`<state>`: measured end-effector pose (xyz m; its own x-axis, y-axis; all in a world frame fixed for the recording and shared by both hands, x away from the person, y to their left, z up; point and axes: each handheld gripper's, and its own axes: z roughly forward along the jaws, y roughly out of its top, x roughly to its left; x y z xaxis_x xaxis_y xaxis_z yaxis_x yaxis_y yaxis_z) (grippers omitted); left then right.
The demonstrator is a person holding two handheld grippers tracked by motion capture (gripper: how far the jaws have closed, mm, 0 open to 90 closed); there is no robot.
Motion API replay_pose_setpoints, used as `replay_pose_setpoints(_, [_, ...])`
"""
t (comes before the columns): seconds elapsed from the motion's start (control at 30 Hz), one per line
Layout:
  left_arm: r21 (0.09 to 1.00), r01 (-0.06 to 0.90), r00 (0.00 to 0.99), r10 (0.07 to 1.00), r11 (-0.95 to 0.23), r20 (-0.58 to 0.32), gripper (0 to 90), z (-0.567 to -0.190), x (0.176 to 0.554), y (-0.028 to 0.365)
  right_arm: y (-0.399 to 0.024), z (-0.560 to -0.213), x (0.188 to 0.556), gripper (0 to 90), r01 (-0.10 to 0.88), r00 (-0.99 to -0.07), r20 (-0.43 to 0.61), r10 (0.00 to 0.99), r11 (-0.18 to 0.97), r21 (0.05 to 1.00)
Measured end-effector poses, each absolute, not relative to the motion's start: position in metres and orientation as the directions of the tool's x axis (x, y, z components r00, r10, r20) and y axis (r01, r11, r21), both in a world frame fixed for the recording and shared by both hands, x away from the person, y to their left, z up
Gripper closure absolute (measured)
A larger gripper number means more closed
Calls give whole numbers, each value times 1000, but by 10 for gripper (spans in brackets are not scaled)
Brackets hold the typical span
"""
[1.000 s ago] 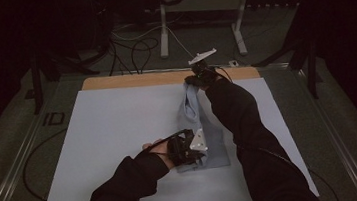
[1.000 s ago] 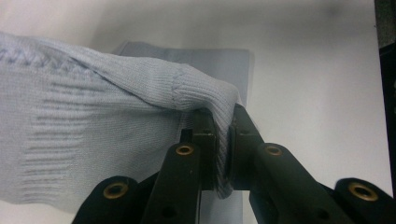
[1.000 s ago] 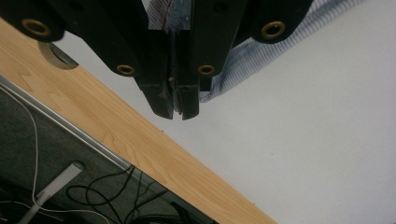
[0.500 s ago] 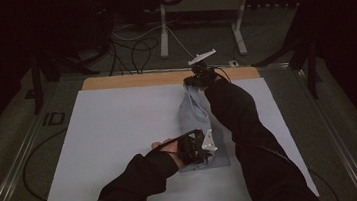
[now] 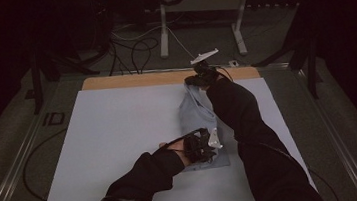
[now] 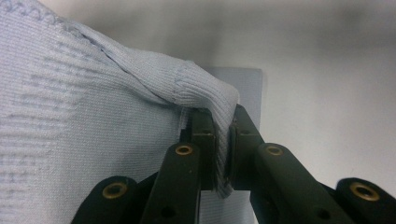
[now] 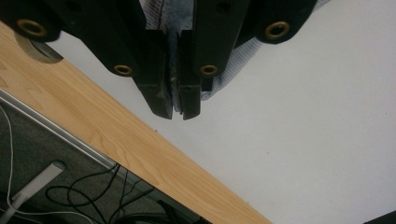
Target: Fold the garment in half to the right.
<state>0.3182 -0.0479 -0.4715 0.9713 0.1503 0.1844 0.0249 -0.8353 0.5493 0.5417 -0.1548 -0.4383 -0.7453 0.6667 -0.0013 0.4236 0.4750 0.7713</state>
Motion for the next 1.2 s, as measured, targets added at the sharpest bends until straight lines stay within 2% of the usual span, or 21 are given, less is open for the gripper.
replay_pose_setpoints(0.03, [547, 18, 972, 143, -837, 186, 850, -472, 319, -49, -156, -438, 542, 789, 427, -744, 2, 669, 472, 771])
replay_pose_setpoints(0.17, [552, 26, 976, 141, -833, 168, 819, -473, 321, -56, -163, -439, 540, 377, 449, -730, 18, 683, 460, 766])
replay_pose_setpoints(0.23, [565, 37, 982, 134, -824, 131, 758, -474, 321, -58, -167, -440, 539, 278, 455, -721, 15, 693, 458, 764])
replay_pose_setpoints(0.3, [562, 30, 983, 125, -826, 131, 667, -475, 319, -61, -174, -440, 538, 150, 468, -718, 42, 695, 438, 768])
replay_pose_setpoints(0.33, [559, 27, 983, 122, -829, 135, 622, -475, 319, -62, -176, -440, 538, 125, 473, -725, 62, 686, 430, 769])
replay_pose_setpoints(0.37, [559, 27, 983, 122, -829, 135, 613, -475, 319, -62, -179, -440, 538, 145, 473, -723, 69, 687, 421, 774])
replay_pose_setpoints(0.43, [567, 25, 983, 124, -823, 136, 565, -473, 318, -61, -181, -441, 537, 106, 475, -725, 79, 684, 414, 777])
replay_pose_setpoints(0.63, [590, 13, 985, 111, -807, 130, 439, -463, 314, -58, -179, -442, 533, 98, 451, -749, 81, 658, 416, 790])
replay_pose_setpoints(0.83, [605, 7, 985, 111, -796, 134, 408, -453, 309, -50, -174, -440, 528, 98, 439, -764, 85, 640, 418, 795])
replay_pose_setpoints(1.2, [623, 56, 976, 173, -781, 129, 361, -444, 307, -24, -174, -441, 521, 98, 423, -776, 73, 626, 430, 798])
